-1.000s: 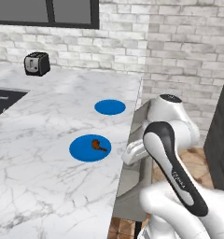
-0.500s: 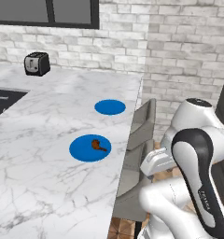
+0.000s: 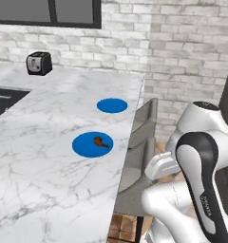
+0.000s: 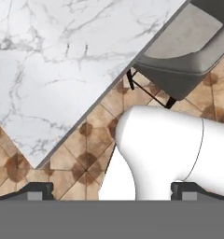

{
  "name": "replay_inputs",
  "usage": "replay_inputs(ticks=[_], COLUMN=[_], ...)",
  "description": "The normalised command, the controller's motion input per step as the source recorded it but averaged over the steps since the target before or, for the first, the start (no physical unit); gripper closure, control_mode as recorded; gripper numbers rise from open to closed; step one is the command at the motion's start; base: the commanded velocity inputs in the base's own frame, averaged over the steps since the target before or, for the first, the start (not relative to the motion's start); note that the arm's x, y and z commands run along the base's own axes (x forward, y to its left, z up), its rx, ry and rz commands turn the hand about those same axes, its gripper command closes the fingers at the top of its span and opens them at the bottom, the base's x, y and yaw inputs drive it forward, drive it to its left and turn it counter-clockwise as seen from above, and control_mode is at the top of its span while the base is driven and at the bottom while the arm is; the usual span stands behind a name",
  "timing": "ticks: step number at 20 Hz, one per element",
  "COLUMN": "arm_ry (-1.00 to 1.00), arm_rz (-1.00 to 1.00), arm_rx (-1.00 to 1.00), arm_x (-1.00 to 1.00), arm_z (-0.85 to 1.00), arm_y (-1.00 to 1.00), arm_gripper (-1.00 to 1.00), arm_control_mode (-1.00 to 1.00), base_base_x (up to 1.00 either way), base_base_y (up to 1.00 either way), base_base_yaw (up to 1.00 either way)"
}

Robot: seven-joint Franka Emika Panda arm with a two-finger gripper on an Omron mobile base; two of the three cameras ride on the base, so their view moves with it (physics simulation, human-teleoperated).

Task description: Take the chicken drumsticks from the pan and place one on each plate on the dining counter.

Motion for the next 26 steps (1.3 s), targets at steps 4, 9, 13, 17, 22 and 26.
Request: replay_inputs(ticks=[4, 9, 13, 17, 22, 26], arm_ry=[0.00, 0.00, 0.00, 0.00, 0.00, 0.00], arm_rz=[0.00, 0.00, 0.00, 0.00, 0.00, 0.00], arm_rx=[0.00, 0.00, 0.00, 0.00, 0.00, 0.00], arm_x=[0.00, 0.00, 0.00, 0.00, 0.00, 0.00], arm_z=[0.00, 0.00, 0.00, 0.00, 0.00, 0.00], arm_y=[0.00, 0.00, 0.00, 0.00, 0.00, 0.00], arm_gripper=[-1.00, -1.00, -1.00, -1.00, -1.00, -1.00], arm_control_mode=[1.00, 1.00, 1.00, 1.00, 1.00, 1.00], base_base_x=[-1.00, -0.99, -0.76, -0.43, -0.20, 0.09], base_base_y=[0.00, 0.11, 0.69, 1.00, 1.00, 1.00], base_base_yaw=[0.00, 0.09, 0.17, 0.04, 0.00, 0.00])
